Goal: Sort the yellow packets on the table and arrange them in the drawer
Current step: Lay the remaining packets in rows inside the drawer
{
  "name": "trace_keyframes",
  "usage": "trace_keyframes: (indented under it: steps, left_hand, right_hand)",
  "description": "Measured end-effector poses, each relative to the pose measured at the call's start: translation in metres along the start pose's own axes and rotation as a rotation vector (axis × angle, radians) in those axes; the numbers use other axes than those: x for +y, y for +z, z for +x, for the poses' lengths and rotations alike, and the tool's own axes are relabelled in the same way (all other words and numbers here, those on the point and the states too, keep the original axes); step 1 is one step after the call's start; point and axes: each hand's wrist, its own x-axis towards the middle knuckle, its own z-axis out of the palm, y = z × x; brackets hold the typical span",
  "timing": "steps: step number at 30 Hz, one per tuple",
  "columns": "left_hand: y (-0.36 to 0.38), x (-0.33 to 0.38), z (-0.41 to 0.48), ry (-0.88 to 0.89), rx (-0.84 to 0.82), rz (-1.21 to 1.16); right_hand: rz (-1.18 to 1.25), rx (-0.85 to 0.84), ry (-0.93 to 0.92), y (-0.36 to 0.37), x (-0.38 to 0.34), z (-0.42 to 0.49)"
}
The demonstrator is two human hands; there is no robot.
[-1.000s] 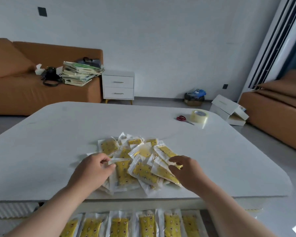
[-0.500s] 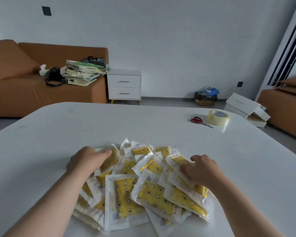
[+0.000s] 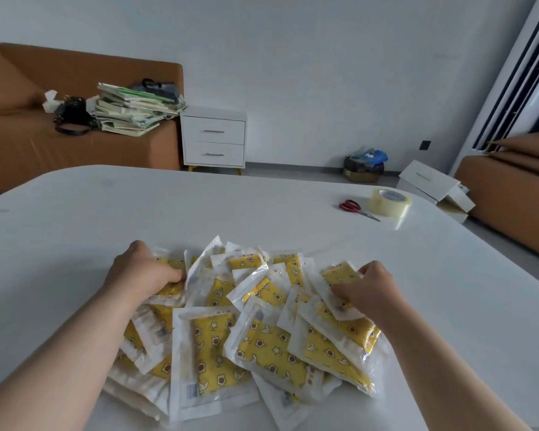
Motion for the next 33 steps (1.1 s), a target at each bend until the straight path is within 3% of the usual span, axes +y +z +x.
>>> trace_keyframes:
  steps: [6,11,18,24,33]
  left_hand:
    - [-0.002,-0.006,0.002,0.052,0.085,-0.168]
    - [-0.010,-0.004,-0.001,0.077,0.128,-0.380]
    - [-0.045,0.001,-0.015,0.076,0.118,-0.651]
    - [-0.076,-0.008,-0.047,0.046,0.034,-0.718]
    - [-0.094,-0.023,-0.099,-0.058,-0.077,-0.796]
  right_hand:
    - [0.209,0.073,-0.076,-0.011,0.003,0.008]
    - [0.248,-0.092,-0.055,-0.037,0.003,0.001]
    - [-0.030,-0.392,-0.089,-0.045,0.013,-0.017]
    - [-0.409,-0.312,-0.177,-0.031,0.009,-0.030]
    - [-0.431,-0.320,-0.158,-0.034,0.005,-0.043]
